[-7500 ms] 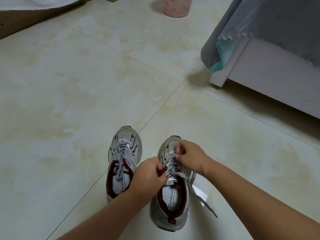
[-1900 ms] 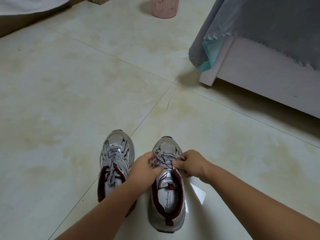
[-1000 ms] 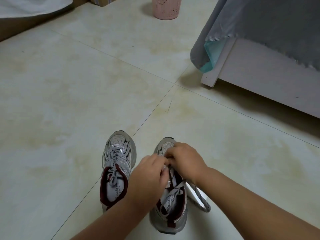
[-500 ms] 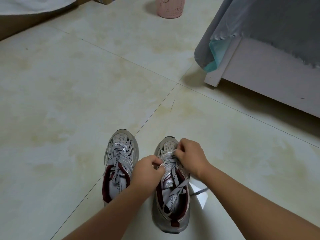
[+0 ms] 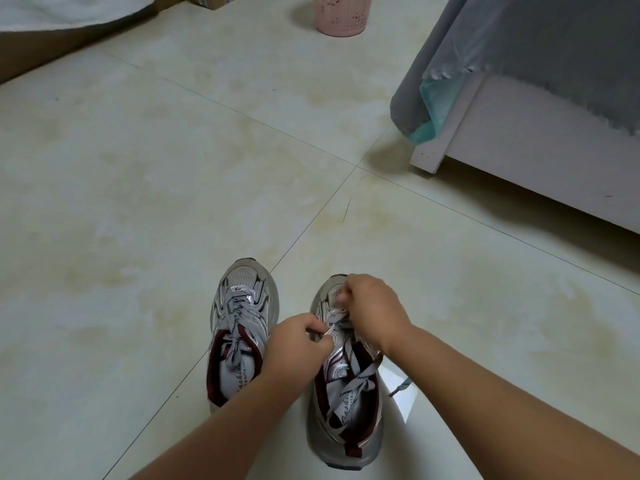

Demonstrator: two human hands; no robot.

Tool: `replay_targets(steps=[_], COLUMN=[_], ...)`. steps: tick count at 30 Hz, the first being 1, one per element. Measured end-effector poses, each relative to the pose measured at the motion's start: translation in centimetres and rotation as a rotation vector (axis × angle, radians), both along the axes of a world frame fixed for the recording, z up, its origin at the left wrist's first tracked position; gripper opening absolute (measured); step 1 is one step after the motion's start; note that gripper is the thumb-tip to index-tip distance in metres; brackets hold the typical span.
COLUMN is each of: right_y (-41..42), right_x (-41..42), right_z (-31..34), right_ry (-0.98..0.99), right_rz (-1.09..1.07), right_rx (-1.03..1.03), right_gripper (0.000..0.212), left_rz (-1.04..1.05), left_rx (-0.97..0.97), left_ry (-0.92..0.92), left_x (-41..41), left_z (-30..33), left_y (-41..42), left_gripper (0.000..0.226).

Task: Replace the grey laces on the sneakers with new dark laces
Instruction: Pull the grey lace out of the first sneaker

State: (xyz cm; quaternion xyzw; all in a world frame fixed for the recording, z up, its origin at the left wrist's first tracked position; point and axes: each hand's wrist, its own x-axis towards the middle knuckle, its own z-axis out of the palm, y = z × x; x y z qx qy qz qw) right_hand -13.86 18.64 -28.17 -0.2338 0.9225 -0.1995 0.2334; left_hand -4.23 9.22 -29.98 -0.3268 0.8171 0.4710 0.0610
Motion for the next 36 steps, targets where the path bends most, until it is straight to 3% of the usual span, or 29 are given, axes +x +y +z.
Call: replay_targets(steps=[3,5,8,10,13,15,18,21,22,27,29,30,33,34,36], right_y=[0.5,0.6,0.2,0.1,0.7,1.4,1.3,0.4,0.1,-0.7,-0.6,-0.5,0.2,0.5,0.8], right_x=[-0.7,0.1,1.1,0.7,-0.9,-1.3,-0.7,0.3,0.7,1.1,1.0,0.5,-1.5,-2.1,-2.2], right_z=[0.6,0.3,-0.6,-0.5,-0.2,-0.4,0.1,-0.1,-0.2,0.3,0.4,0.3,0.3,0.3,0.9], right_ry=[-0.033,-0.081,0.057,0.046,-0.261,-0.334,-0.157,-0.012,0.052,0.182,0.140,0.081,-0.056,-0.046,0.047], right_rz=[-0.052,0.089,0.248,0.104,-0.431,-0.568,-0.262,0.175,0.293,0.407,0.280,0.132,-0.373,-0.460,-0.394], right_rx=[-0.103,-0.053,0.047,-0.030,-0.330,-0.425,-0.255,-0.080,-0.023,0.132,0.078,0.019,-0.282,-0.344,-0.256], right_gripper=[0.011,0.015,0.008,0.016,0.025,0.027,0.012,0.034,0.032,0.016,0.021,0.028,0.022,0.021,0.019], left_rz=[0.004,0.011,0.025,0.033,0.039,0.036,0.021,0.025,0.026,0.017,0.020,0.020,0.012,0.011,0.008], left_rx=[0.022,0.014,0.021,0.023,0.039,0.054,0.040,0.054,0.051,0.046,0.055,0.059,0.076,0.086,0.095], left_ry=[-0.013,-0.016,-0.041,-0.052,-0.044,-0.051,-0.075,-0.063,-0.062,-0.090,-0.085,-0.082,-0.082,-0.084,-0.087], left_x=[0.1,0.1,0.1,0.2,0.4,0.4,0.2,0.1,0.1,0.0,0.1,0.2,0.3,0.2,0.2], left_z=[0.2,0.4,0.5,0.5,0.4,0.5,0.5,0.6,0.6,0.6,0.6,0.6,0.5,0.5,0.5], left_y=[0.0,0.0,0.1,0.1,-0.1,0.0,0.1,0.2,0.2,0.4,0.4,0.3,0.2,0.2,0.2], left_gripper=[0.008,0.005,0.007,0.005,0.004,0.006,0.005,0.011,0.015,0.019,0.016,0.012,0.006,0.007,0.009])
